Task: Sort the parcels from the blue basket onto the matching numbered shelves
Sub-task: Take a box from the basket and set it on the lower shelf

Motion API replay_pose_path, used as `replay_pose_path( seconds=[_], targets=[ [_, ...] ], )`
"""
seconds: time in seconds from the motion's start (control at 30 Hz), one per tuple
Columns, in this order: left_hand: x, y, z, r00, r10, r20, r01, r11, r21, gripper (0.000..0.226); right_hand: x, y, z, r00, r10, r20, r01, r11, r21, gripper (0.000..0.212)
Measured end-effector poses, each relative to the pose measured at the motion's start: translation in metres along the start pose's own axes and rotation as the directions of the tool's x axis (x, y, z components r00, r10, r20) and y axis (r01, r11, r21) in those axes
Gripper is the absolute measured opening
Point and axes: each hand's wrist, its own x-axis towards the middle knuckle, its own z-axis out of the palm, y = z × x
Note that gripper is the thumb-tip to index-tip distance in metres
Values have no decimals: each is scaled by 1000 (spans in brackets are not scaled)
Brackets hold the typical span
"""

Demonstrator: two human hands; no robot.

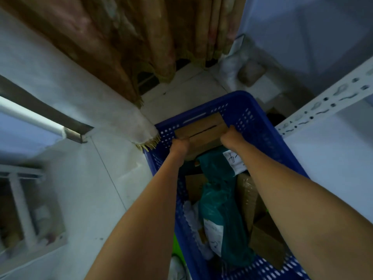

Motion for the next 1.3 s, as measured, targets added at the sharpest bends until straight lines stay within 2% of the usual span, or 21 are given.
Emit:
replay_pose_path(
  seconds=[0.1, 0.17, 0.27, 0.4, 0.5, 0.57, 0.7, 0.73, 0.83, 0.93, 1.0, 1.13, 1.3],
  targets=[
    [5, -1, 2, 999, -40, 10, 42, 977, -211, 37, 13, -4, 7, 997, 76, -4, -75, 989, 126, 62],
    [-10, 3, -1, 999, -37, 18, 41, 959, -279, 28, 5, -10, 4, 996, 83, -28, -75, 971, 227, 60],
    [-27, 13, -7, 999, -39, -31, 26, 944, -329, 57, -26, -21, -16, 996, 64, -69, -39, 949, 314, 62],
    [-64, 31, -25, 995, -73, -62, 49, 945, -323, 60, -84, -32, -57, 997, 82, 16, -81, 919, 386, 71],
    [-127, 46, -48, 992, -118, -33, 95, 909, -405, 66, -137, -37, -92, 990, 126, 69, -144, 862, 485, 79],
    [-204, 64, -66, 992, -125, -6, 109, 888, -447, 64, -198, -55, -118, 983, 173, 62, -179, 816, 550, 82],
    [-318, 95, -99, 998, -30, -63, 1, 912, -409, 51, -300, -77, -164, 947, 264, 181, -319, 720, 617, 111],
    [-341, 101, -106, 997, -27, -71, -3, 915, -403, 50, -323, -83, -175, 944, 253, 213, -331, 708, 624, 109],
    [-413, 121, -126, 997, -44, -65, 10, 892, -451, 66, -392, -103, -209, 943, 216, 255, -334, 645, 687, 74],
    [-481, 146, -151, 1000, 28, -9, -29, 882, -470, 46, -458, -121, -252, 947, 129, 293, -313, 556, 770, 38],
    [-516, 156, -168, 996, 79, 45, -48, 876, -479, 41, -499, -128, -281, 964, 61, 259, -253, 518, 817, 19],
    [-578, 178, -192, 969, 212, 129, -130, 878, -460, 32, -560, -131, -318, 970, -124, 211, -129, 473, 872, 11],
    [-619, 200, -210, 915, 323, 240, -223, 904, -366, 86, -614, -123, -334, 973, -203, 114, -25, 397, 918, 37]
  ],
)
